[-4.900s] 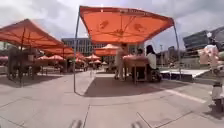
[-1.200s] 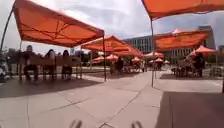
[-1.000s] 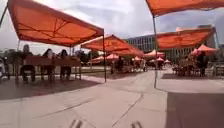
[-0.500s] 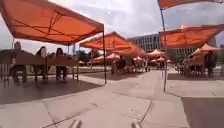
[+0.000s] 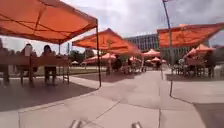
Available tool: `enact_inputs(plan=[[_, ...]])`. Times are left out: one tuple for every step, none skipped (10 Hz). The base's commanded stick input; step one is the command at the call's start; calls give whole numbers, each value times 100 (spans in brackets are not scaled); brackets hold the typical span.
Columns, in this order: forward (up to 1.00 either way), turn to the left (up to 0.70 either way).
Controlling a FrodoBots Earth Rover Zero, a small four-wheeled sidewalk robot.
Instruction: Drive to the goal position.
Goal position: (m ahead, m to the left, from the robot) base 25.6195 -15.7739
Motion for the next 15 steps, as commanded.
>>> enact_inputs(plan=[[85,-1],[85,-1],[85,-7],[85,-31],[85,-32],[85,-19],[85,-1],[85,-1],[85,-9],[85,-32],[85,-35],[85,-35],[85,-35],[85,-35],[85,-35]])
